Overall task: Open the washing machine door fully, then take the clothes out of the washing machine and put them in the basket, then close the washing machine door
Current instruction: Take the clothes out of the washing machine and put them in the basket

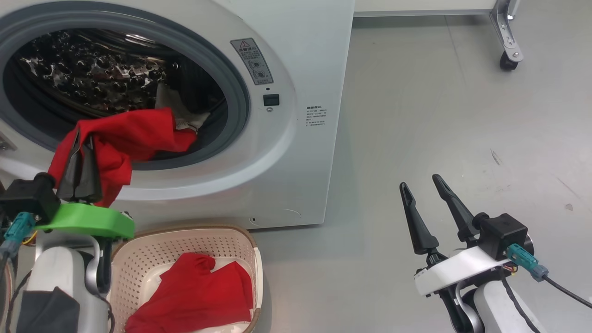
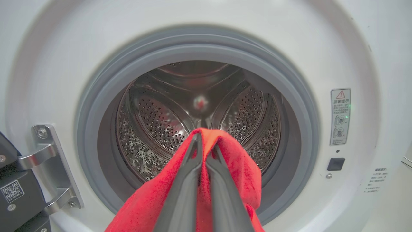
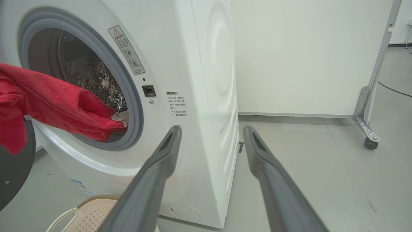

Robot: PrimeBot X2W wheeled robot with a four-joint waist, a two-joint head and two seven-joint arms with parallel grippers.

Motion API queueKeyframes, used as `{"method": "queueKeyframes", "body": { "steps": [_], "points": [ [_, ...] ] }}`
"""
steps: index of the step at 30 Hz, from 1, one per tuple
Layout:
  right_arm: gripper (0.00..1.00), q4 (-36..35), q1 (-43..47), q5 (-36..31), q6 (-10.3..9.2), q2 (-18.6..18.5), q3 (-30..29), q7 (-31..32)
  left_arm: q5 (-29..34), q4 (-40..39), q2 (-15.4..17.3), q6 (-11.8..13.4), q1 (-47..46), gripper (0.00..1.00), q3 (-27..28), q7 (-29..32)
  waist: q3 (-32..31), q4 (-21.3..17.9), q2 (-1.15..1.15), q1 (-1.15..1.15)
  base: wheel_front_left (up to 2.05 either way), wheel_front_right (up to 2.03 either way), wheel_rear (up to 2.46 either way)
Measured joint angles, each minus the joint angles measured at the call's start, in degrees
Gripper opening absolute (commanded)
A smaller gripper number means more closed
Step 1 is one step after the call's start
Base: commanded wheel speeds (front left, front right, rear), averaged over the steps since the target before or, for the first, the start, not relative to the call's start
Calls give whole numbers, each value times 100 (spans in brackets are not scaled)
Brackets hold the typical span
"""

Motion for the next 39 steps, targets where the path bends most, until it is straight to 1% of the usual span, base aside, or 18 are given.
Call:
{"method": "queueKeyframes", "body": {
  "steps": [13, 20, 21, 26, 35, 39],
  "points": [
    [100, -54, 0, 0, 0, 5, -12, 0, 260, -1561, -134, 7, 322, 0, 225, -2, 67, -2, 0, 0, 0, 0, 0],
    [100, -63, 0, 0, 0, 5, -12, 0, 299, -1864, -167, 22, 644, 0, 278, -2, 91, -4, 0, 0, 0, 0, 0],
    [100, -64, 0, 0, 0, 5, -12, 0, 299, -1875, -168, 58, 671, 0, 290, -2, 96, -4, 0, 0, 0, 0, 0],
    [100, -109, -1, -1, 0, 5, 7, 0, 298, -1755, -172, 58, 957, 0, 214, -2, 166, -15, 0, 0, 0, 0, 0],
    [100, -148, -20, -1, 0, 8, 101, 0, 282, -776, -185, 58, 1412, 0, 0, -1, 363, -100, 0, 0, 0, 0, 0],
    [100, -176, -32, -1, 1, 9, 125, 0, 282, -466, -185, 58, 1458, 0, -86, 25, 482, -164, 0, 0, 0, 0, 0]
  ]
}}
